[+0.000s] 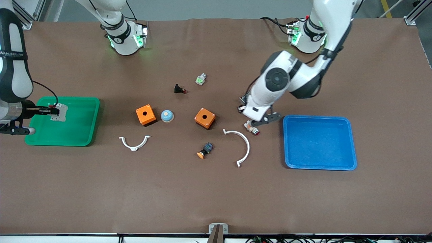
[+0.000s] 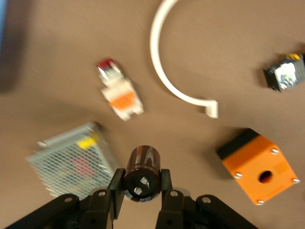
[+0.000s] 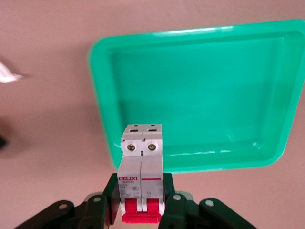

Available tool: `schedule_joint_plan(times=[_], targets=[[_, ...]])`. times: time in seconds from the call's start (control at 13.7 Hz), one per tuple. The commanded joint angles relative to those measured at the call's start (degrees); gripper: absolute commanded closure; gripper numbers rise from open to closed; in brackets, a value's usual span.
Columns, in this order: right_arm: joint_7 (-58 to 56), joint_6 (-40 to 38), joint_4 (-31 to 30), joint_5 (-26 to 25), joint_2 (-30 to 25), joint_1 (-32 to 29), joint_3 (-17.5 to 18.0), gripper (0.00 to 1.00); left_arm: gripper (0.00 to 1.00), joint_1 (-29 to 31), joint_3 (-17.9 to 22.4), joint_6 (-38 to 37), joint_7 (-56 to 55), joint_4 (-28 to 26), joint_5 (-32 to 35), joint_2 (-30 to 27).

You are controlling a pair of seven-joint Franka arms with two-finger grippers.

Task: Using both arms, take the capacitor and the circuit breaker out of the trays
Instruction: 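Lift the capacitor with the left gripper while the right gripper lifts the breaker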

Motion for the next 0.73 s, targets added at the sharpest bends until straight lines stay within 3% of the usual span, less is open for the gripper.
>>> schedule_joint_plan(times=[0.0,0.29,0.66], targets=[[8.02,-7.43,6.52,4.40,0.69,6.51,-0.28,0.83,1.00,-5.19,0.54,6.63,-8.66,0.21,0.22,4.08],[17.97,-5.62,9.52,8.09,2.61,16.54,-0.28,0.83,1.00,-8.11,0.54,8.59,-13.52,-0.40,2.77,8.84],[23.51,4.83,10.05,10.74,9.38,24.90,-0.28,0.82,0.99,-8.11,0.98,8.68,-14.05,-0.06,3.56,9.72]])
